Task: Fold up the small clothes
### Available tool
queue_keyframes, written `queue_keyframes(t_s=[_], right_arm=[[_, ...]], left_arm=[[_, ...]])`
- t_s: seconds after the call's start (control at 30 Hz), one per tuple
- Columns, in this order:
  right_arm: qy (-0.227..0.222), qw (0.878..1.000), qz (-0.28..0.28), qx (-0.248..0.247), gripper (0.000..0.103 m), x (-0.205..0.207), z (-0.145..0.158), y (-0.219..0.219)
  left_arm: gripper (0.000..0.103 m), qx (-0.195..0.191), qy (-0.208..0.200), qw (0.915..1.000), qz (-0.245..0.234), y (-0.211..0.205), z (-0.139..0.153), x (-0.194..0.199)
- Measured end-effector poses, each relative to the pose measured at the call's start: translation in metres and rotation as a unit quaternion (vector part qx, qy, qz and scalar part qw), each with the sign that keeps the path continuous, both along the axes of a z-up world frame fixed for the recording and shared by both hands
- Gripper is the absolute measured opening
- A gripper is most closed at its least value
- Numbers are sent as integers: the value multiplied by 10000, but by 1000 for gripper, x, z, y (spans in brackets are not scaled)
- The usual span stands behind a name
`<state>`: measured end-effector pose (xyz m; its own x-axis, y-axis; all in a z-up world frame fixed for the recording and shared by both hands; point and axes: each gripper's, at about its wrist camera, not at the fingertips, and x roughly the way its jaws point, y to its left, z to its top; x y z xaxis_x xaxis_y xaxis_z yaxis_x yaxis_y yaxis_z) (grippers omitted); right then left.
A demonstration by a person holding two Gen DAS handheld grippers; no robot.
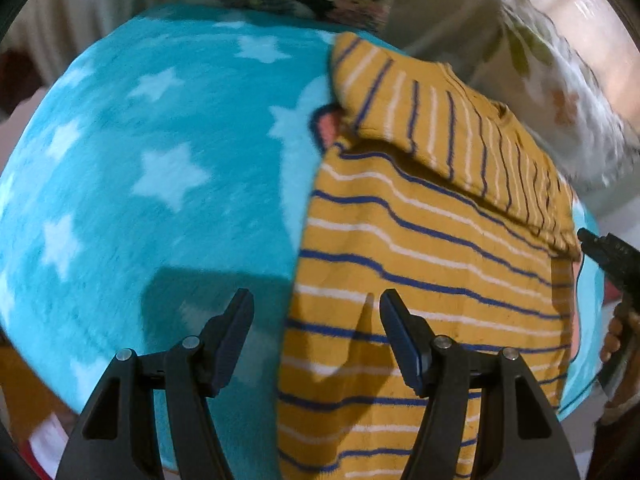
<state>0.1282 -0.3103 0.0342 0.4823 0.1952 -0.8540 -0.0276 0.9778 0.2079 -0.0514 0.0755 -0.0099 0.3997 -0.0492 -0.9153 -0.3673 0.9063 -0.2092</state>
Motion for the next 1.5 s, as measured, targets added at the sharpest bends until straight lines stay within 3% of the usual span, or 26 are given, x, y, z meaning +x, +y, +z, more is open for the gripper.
queue_keyframes(t_s=[0.33, 0.53, 0.67, 0.8, 0.97, 1.07, 1.23, 1.37, 1.5], right_arm=[[243, 9953, 564, -755, 37, -56, -13, 76], [520, 9930, 533, -920, 37, -69, -36, 95], [453, 9930, 499, -971, 48, -75, -40, 97], [470, 9950, 473, -738, 59, -75, -42, 92], [329, 9950, 755, -567, 82, -79, -44, 97], [270, 9891, 1135, -894, 84, -85, -46, 107], [312, 9844, 1477, -901, 84, -105, -46, 97], [262, 9774, 1823, -1038, 84, -140, -48, 75], [269, 9759, 1990, -855, 84, -179, -48, 37]], left_arm=[[65, 213, -6, 9966, -797, -12, -18, 25], [82, 159, -168, 9936, -1110, -14, -21, 25], [91, 429, -169, 9905, -1297, -25, -24, 25], [92, 409, -124, 9914, -1234, -26, -24, 21], [92, 259, 128, 9949, -969, -23, -23, 11], [90, 33, 126, 9973, -722, -18, -21, -7], [83, 42, 75, 9990, -440, -20, -19, -49], [83, -24, -14, 9996, -273, -26, -19, -83], [83, -256, -126, 9995, -115, -35, -18, -107]])
